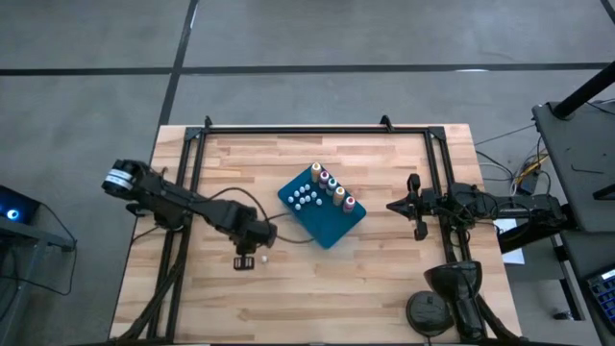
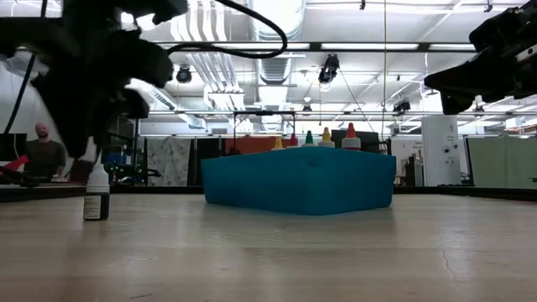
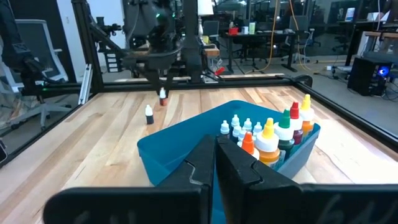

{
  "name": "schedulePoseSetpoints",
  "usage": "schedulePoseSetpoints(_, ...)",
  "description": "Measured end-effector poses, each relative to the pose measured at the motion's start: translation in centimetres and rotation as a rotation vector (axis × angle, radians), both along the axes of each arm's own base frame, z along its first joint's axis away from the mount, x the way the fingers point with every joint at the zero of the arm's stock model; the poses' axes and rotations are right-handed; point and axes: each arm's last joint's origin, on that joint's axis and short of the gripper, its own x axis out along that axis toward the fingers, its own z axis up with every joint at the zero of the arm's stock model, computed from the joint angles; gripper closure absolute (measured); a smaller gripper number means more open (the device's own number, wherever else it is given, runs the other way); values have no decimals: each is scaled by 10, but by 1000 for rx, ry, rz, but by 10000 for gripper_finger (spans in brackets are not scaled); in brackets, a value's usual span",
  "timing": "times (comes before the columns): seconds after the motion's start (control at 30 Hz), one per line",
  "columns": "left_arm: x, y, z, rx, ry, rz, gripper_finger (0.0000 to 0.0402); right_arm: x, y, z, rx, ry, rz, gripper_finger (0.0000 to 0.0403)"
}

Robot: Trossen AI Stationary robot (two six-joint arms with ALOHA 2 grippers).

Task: Pick & Place food coloring
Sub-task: Put the orange food coloring bottle into the blue bin

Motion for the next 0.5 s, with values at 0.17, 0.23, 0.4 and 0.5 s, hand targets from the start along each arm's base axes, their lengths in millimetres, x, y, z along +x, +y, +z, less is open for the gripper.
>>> schedulePoseSetpoints(0.17, 9, 21, 19, 11, -5, 10, 360, 0, 0, 0, 0, 0, 0, 394)
schedulePoseSetpoints(0.23, 13, 31, 26, 14, -18, 19, 360, 0, 0, 0, -1, -1, 0, 394)
schedulePoseSetpoints(0.4, 23, 57, 42, 23, -73, 44, 360, 0, 0, 0, 0, -1, 0, 394)
schedulePoseSetpoints(0.5, 29, 71, 51, 28, -109, 69, 360, 0, 0, 0, -1, -1, 0, 394)
